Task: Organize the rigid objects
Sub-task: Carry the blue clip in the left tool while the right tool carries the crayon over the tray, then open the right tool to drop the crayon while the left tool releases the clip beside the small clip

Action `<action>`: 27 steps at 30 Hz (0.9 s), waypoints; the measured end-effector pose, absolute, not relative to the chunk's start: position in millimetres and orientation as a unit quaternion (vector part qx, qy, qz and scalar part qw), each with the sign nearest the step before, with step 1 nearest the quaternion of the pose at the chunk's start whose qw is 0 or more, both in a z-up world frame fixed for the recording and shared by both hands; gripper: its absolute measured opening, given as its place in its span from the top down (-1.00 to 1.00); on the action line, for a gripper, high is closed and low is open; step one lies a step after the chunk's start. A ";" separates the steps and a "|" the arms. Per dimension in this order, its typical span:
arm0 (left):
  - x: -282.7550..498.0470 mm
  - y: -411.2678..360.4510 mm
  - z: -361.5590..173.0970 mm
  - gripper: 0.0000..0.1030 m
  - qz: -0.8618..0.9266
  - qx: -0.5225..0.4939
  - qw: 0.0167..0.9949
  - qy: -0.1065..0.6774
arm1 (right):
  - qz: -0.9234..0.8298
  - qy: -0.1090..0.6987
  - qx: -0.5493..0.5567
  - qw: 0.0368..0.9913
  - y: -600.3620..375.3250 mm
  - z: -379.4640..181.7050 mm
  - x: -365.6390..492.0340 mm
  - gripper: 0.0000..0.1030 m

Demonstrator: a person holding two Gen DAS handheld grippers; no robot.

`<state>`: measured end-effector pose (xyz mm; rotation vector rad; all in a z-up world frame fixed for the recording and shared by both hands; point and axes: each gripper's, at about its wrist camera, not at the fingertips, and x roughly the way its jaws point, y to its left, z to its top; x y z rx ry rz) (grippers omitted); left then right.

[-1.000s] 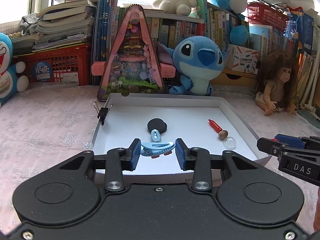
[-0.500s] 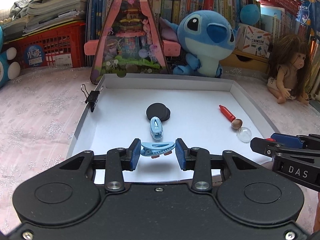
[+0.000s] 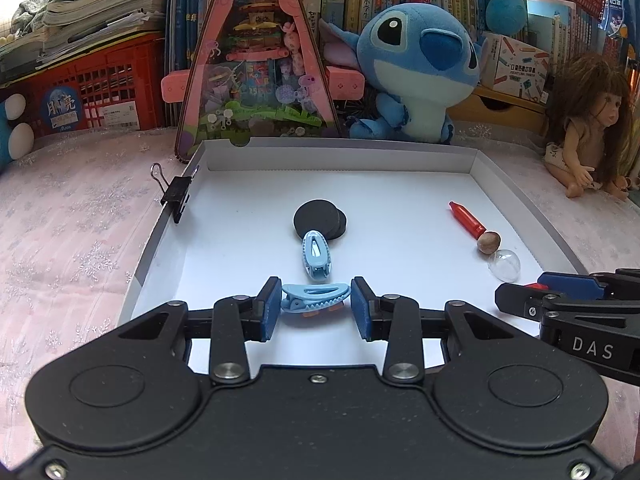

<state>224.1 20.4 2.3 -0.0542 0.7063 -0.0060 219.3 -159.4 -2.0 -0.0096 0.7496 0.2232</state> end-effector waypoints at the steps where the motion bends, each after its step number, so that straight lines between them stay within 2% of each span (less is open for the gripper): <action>1: 225.0 20.1 2.4 0.31 -0.003 -0.026 0.938 0.346 | 0.108 0.366 -0.004 0.924 -159.4 -2.6 219.6 0.04; 13: 229.9 16.3 0.6 0.31 0.002 -0.015 0.939 0.343 | 0.104 0.369 -0.015 0.923 -156.5 -4.6 221.6 0.05; 19: 230.7 14.6 0.1 0.30 0.003 -0.009 0.940 0.342 | 0.102 0.371 -0.018 0.923 -155.6 -4.0 222.7 -0.06; 20: 231.0 14.6 0.2 0.30 0.003 -0.009 0.940 0.341 | 0.102 0.370 -0.018 0.923 -155.7 -3.8 222.6 -0.19; 25: 231.0 14.8 0.5 0.27 0.003 -0.009 0.940 0.342 | 0.104 0.370 -0.015 0.923 -156.0 -3.0 222.2 -0.22; 27: 230.9 14.7 0.8 0.17 0.002 -0.009 0.940 0.342 | 0.103 0.370 -0.012 0.923 -156.7 -2.3 221.7 -0.26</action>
